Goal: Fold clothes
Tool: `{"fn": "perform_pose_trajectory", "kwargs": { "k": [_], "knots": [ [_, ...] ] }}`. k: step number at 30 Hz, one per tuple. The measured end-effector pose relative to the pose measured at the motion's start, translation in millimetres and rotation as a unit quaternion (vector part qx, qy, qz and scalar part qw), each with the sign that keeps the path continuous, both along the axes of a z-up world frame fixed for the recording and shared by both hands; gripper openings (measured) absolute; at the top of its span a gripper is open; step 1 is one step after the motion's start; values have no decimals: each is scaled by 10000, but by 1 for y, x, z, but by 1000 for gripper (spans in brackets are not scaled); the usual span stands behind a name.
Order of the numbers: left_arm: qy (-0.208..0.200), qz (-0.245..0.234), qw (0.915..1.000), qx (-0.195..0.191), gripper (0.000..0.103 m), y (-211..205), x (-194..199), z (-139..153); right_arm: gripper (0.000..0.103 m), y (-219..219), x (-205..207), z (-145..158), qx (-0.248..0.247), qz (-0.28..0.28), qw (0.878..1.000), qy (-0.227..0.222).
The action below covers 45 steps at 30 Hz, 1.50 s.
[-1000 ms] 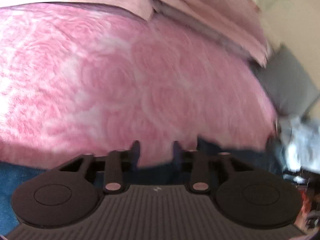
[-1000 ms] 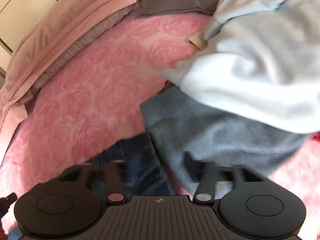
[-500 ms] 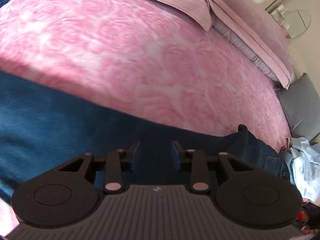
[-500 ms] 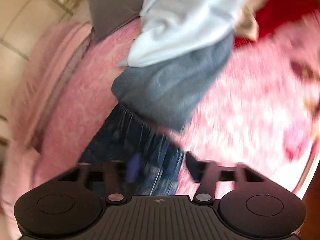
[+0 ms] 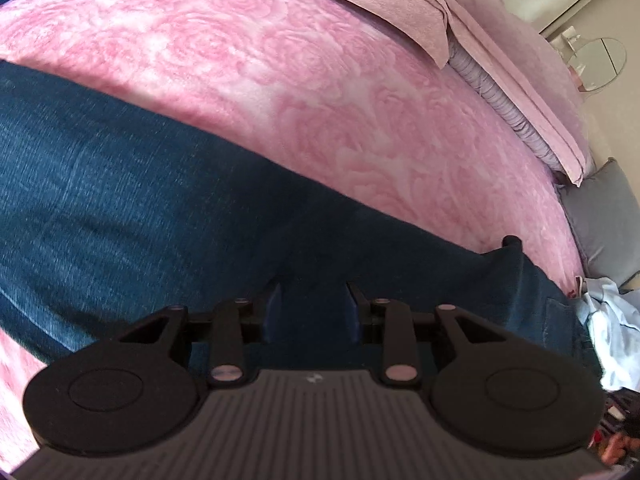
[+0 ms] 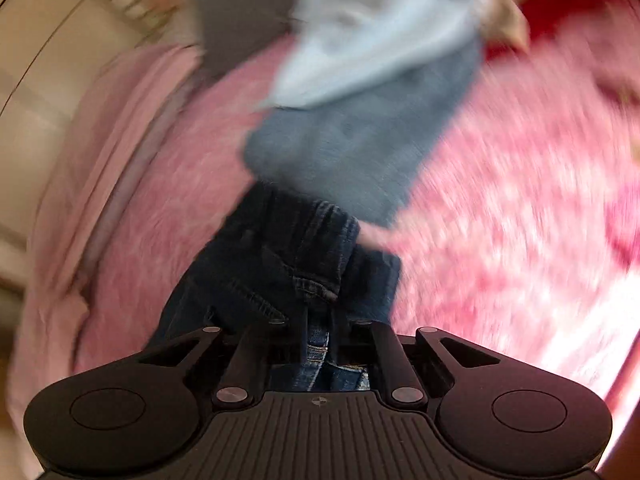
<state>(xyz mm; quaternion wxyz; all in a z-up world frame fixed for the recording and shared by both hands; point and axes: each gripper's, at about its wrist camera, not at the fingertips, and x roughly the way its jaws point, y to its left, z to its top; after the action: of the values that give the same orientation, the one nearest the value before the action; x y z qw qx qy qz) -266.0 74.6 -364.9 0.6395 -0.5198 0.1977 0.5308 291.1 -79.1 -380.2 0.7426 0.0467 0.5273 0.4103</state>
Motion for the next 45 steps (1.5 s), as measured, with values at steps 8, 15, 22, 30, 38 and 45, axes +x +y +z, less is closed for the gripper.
{"fn": "perform_pose_trajectory", "kwargs": {
  "k": [8, 15, 22, 30, 38, 45],
  "knots": [
    [410, -45, 9991, 51, 16, -9, 0, -3, 4, -1, -13, -31, -697, -57, 9963, -499],
    [750, -215, 9969, 119, 19, -16, 6, 3, 44, 10, -28, -16, -1260, 422, 9823, -1323],
    [863, -1044, 9896, 485, 23, 10, 37, 24, 51, 52, -77, 35, -1116, 1413, 9557, -2327],
    [753, -1534, 9826, 732, 24, 48, 78, 20, 50, 148, -159, 14, -390, 3375, 9094, -2400],
    [1186, -1308, 9826, 572, 23, 52, 48, 2, 51, 151, -157, -50, -1166, 4436, 8283, -3216],
    [1466, -877, 9840, 503, 20, 42, 6, 5, 51, 140, -133, -27, -1258, 4108, 8527, -2972]
  ]
}}
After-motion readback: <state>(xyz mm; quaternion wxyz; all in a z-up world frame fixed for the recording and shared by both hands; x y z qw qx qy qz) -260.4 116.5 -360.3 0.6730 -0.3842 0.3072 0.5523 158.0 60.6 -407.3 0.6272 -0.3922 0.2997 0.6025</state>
